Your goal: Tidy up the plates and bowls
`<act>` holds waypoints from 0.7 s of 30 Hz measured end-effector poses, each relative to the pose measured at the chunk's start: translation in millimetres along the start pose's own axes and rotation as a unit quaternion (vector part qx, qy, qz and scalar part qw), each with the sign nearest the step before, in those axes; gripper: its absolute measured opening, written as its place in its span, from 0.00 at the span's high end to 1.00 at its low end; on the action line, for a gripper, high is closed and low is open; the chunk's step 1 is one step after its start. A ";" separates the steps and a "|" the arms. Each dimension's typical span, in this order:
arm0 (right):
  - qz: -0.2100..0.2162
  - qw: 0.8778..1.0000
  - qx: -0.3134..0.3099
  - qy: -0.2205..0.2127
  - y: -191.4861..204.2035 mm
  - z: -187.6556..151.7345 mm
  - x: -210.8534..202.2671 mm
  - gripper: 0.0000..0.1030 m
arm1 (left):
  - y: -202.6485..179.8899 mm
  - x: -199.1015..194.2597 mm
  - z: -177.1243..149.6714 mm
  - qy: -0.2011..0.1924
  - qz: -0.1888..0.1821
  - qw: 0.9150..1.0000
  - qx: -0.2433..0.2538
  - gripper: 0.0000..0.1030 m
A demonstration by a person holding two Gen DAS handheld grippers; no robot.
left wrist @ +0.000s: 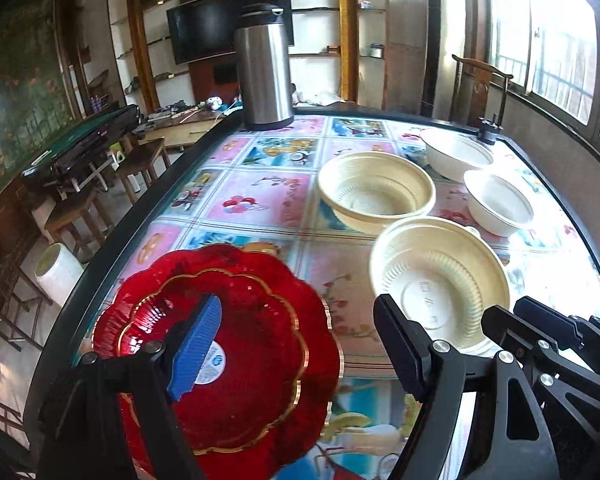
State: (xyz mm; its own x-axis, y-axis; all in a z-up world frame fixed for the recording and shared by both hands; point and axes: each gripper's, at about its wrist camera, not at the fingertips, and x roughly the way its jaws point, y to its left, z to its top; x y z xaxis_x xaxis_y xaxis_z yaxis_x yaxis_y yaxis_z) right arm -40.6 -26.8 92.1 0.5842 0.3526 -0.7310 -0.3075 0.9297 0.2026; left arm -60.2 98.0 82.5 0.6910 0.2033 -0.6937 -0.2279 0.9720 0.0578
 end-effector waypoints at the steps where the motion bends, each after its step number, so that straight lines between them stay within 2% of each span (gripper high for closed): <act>1: -0.001 1.000 0.003 0.000 -3.1 -0.1 -0.4 0.68 | -3.3 0.1 -0.1 0.000 -0.001 1.000 0.002 0.24; 13: -0.009 1.000 0.018 0.003 -24.7 3.8 -2.7 0.68 | -19.5 8.8 5.5 0.010 -0.010 1.000 0.007 0.24; 21: -0.015 1.000 0.014 0.005 -29.1 15.5 3.2 0.68 | -27.1 19.7 22.6 0.015 -0.014 1.000 0.009 0.24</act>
State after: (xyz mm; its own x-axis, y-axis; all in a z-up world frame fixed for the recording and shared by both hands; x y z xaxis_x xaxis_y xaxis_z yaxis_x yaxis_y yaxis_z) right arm -18.2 -51.1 93.9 0.5846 0.3244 -0.7437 -0.2697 0.9422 0.1990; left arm -24.9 78.4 83.5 0.6765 0.1730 -0.7158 -0.1968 0.9791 0.0507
